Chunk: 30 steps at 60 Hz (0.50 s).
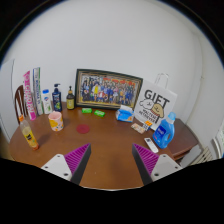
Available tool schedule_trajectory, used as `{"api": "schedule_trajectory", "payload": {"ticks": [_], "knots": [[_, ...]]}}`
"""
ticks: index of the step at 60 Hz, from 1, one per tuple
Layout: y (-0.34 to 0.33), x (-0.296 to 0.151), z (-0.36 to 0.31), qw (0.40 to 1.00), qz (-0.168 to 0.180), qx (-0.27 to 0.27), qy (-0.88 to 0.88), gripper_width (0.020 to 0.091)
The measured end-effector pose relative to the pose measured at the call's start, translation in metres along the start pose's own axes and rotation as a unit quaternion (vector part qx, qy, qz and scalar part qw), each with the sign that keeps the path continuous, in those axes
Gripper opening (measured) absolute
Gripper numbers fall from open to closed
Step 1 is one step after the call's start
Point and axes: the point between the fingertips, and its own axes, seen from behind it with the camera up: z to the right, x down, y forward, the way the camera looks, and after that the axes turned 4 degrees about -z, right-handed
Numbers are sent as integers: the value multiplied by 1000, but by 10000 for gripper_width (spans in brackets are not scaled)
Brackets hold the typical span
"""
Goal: Pour water
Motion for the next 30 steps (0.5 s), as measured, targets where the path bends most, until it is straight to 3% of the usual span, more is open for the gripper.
{"api": "schedule_trajectory", "payload": {"ticks": [14, 30], "knots": [[-2, 23, -61, 999, -13, -33, -17, 855], [-20, 43, -245, 990, 11, -141, -12, 857]]}}
